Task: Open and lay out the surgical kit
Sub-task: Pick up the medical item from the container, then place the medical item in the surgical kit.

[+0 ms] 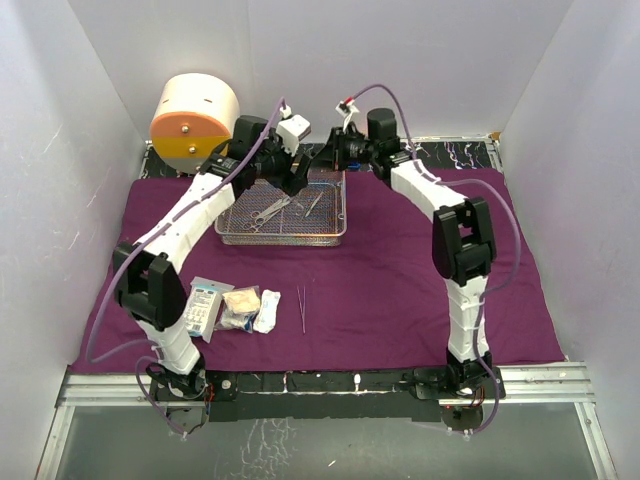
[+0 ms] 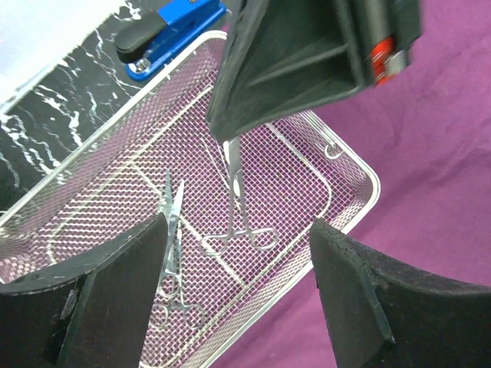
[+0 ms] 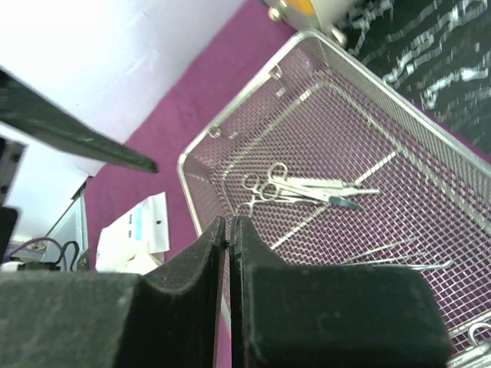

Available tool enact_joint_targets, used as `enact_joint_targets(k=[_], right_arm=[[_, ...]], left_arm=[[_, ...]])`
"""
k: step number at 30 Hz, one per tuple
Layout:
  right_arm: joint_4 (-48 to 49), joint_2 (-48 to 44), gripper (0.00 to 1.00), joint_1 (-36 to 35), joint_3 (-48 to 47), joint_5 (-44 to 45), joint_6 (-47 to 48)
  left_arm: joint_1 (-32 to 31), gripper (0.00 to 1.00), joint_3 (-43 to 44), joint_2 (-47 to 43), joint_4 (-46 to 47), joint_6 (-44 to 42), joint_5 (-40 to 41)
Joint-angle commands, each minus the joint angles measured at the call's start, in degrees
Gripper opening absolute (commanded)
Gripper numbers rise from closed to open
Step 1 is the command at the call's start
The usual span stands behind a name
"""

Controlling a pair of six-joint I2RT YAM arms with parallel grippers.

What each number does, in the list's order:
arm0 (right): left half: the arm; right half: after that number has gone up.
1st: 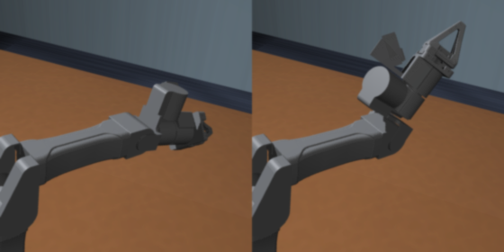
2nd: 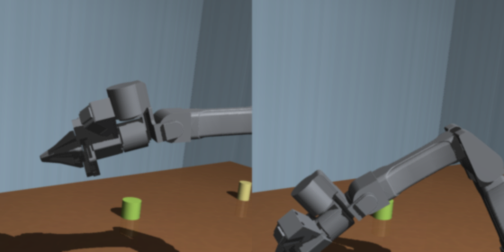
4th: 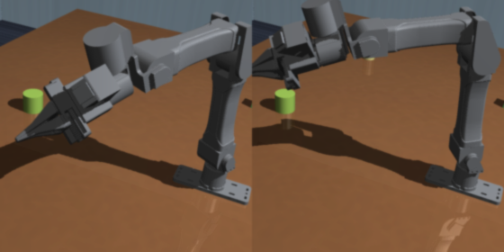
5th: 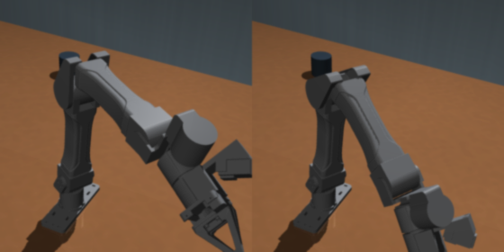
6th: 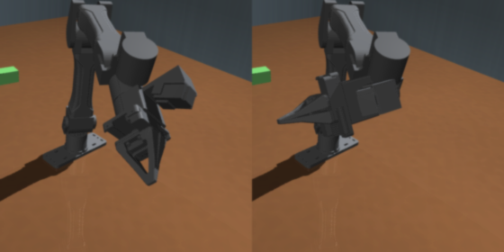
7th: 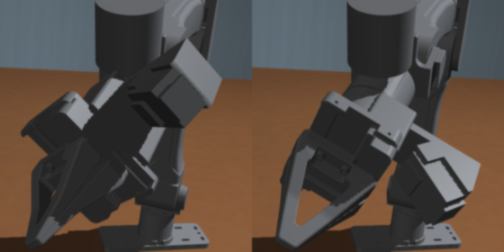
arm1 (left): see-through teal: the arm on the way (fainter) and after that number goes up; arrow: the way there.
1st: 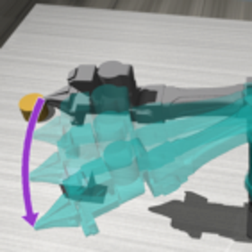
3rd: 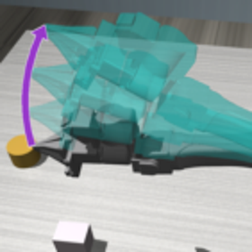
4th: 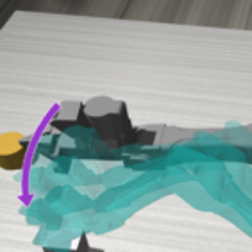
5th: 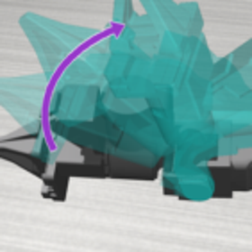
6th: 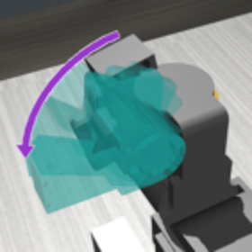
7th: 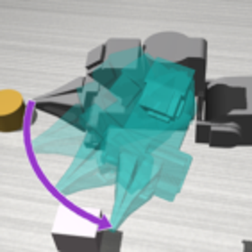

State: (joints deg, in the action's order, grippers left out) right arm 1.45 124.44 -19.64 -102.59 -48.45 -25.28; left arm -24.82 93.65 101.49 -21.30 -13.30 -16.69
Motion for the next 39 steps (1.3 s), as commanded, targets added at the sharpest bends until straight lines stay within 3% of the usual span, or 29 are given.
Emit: enact_joint_targets(k=[1,6,8,13,22,31,39], right_arm=[[-0.4,-9.4,0.0,1.8,-2.0,-7.4,2.4],[-13.2,-17.9,0.0,3.1,1.5,-12.5,15.0],[-24.9,-27.0,0.0,3.1,8.3,-13.2,28.0],[-37.9,-37.2,0.0,2.9,19.6,-13.4,41.8],[-57.0,-41.1,0.0,2.2,35.1,-13.4,59.8],[-54.6,-37.9,0.0,1.8,40.4,-14.6,62.4],[-52.8,-29.2,0.0,1.8,37.9,-18.7,62.9]], left_arm=[[0.7,0.74,0.7,-6.6,-2.9,-2.4,2.4],[4.0,0.75,0.0,-10.4,-2.6,-0.1,1.8],[7.4,0.78,-1.0,-11.7,-2.1,1.8,-0.1],[10.0,0.83,-4.2,-12.5,-2.7,2.2,-0.4],[11.4,0.84,-10.0,-13.5,-2.4,2.6,-0.3],[11.5,0.84,-12.6,-13.7,-2.0,0.5,0.2],[11.5,0.84,-12.6,-13.6,-1.9,0.7,-1.4]])
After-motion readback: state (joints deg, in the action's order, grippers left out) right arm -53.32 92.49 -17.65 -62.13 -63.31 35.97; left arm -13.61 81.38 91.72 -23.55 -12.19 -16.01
